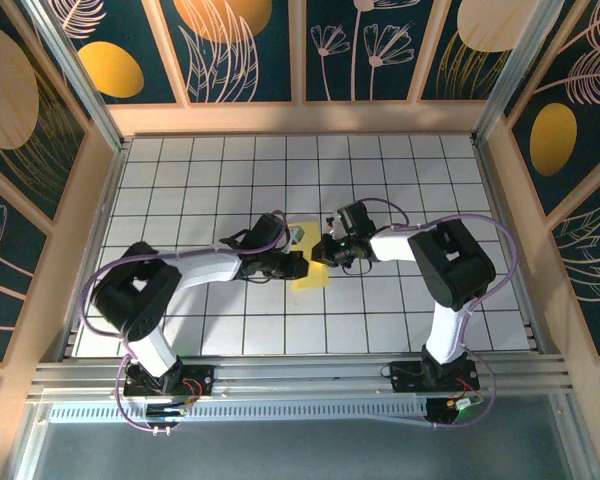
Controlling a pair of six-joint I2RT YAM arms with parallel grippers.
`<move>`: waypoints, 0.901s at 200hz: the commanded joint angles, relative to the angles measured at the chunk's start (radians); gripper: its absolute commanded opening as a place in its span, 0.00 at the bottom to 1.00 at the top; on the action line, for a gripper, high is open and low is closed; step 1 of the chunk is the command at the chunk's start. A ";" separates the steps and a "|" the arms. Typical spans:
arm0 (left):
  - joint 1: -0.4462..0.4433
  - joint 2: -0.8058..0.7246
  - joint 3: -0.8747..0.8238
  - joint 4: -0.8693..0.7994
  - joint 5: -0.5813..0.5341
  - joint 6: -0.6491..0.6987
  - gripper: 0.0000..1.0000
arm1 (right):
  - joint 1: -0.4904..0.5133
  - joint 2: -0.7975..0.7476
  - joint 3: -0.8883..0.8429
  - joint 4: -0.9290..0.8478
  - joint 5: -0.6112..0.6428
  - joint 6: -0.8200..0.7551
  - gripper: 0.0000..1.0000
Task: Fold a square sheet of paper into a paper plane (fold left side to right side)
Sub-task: Fold the triangle a second time at the center of the table.
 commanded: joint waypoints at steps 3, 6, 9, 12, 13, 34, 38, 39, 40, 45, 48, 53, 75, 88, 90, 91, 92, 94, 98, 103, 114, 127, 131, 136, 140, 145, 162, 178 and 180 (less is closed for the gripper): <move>0.008 0.075 0.058 -0.010 0.008 -0.004 0.00 | 0.005 0.075 -0.017 -0.111 0.100 -0.018 0.00; 0.008 0.084 0.068 -0.011 0.007 -0.002 0.00 | 0.005 0.076 -0.016 -0.112 0.099 -0.018 0.00; 0.008 0.091 0.075 -0.014 0.006 0.001 0.00 | 0.005 0.076 -0.016 -0.112 0.098 -0.017 0.00; 0.008 0.097 0.077 -0.017 0.006 0.003 0.00 | 0.005 0.077 -0.016 -0.112 0.098 -0.017 0.00; 0.008 0.099 0.077 -0.017 0.006 0.004 0.00 | 0.005 0.077 -0.015 -0.112 0.098 -0.017 0.00; 0.008 0.133 0.113 -0.024 0.000 0.010 0.00 | 0.007 0.077 -0.014 -0.112 0.098 -0.016 0.00; 0.008 0.136 0.114 -0.024 0.000 0.010 0.00 | 0.007 0.078 -0.014 -0.111 0.098 -0.016 0.00; 0.008 0.138 0.114 -0.024 -0.001 0.009 0.00 | 0.007 0.078 -0.014 -0.111 0.098 -0.016 0.00; 0.008 0.138 0.114 -0.024 -0.001 0.009 0.00 | 0.007 0.079 -0.014 -0.112 0.098 -0.016 0.00; 0.009 0.142 0.113 -0.026 -0.003 0.011 0.00 | 0.007 0.078 -0.014 -0.112 0.098 -0.016 0.00; 0.009 0.144 0.114 -0.028 -0.005 0.012 0.00 | 0.007 0.079 -0.014 -0.112 0.098 -0.016 0.00; 0.009 0.147 0.114 -0.031 -0.007 0.014 0.00 | 0.007 0.079 -0.014 -0.112 0.098 -0.015 0.00; 0.008 0.152 0.108 -0.048 -0.026 0.025 0.00 | 0.007 0.081 -0.014 -0.113 0.099 -0.016 0.00; 0.008 0.153 0.105 -0.064 -0.041 0.034 0.00 | 0.007 0.083 -0.012 -0.119 0.104 -0.017 0.00; 0.008 0.153 0.105 -0.066 -0.043 0.035 0.00 | 0.008 0.083 -0.012 -0.120 0.104 -0.018 0.00; 0.008 0.154 0.105 -0.067 -0.044 0.036 0.00 | 0.008 0.083 -0.012 -0.120 0.105 -0.019 0.00; 0.008 0.154 0.105 -0.068 -0.044 0.037 0.00 | 0.008 0.083 -0.013 -0.120 0.105 -0.019 0.00; 0.008 0.154 0.105 -0.069 -0.046 0.038 0.00 | 0.008 0.083 -0.013 -0.120 0.106 -0.019 0.00; 0.008 0.153 0.104 -0.073 -0.051 0.041 0.00 | 0.007 0.084 -0.012 -0.121 0.106 -0.019 0.00; 0.008 0.154 0.104 -0.078 -0.057 0.042 0.00 | 0.008 0.083 -0.012 -0.123 0.107 -0.020 0.00; 0.008 0.158 0.104 -0.088 -0.067 0.050 0.00 | 0.008 0.083 -0.012 -0.125 0.109 -0.021 0.00; 0.009 0.163 0.103 -0.100 -0.078 0.055 0.00 | 0.008 0.083 -0.013 -0.127 0.112 -0.022 0.00; 0.008 0.164 0.103 -0.101 -0.080 0.056 0.00 | 0.007 0.083 -0.013 -0.126 0.113 -0.022 0.00; 0.008 0.166 0.101 -0.102 -0.084 0.058 0.00 | 0.008 0.085 -0.014 -0.127 0.113 -0.023 0.00; 0.008 0.166 0.099 -0.103 -0.086 0.059 0.00 | 0.007 0.084 -0.014 -0.128 0.113 -0.023 0.00; 0.008 0.165 0.096 -0.104 -0.087 0.060 0.00 | 0.007 0.085 -0.012 -0.128 0.113 -0.024 0.00; 0.008 0.161 0.089 -0.102 -0.088 0.062 0.00 | 0.007 0.086 -0.012 -0.131 0.114 -0.026 0.00; 0.008 0.153 0.056 -0.096 -0.084 0.062 0.00 | 0.005 0.086 -0.010 -0.135 0.115 -0.027 0.00; 0.008 0.152 0.053 -0.096 -0.083 0.062 0.00 | 0.005 0.086 -0.009 -0.135 0.115 -0.028 0.00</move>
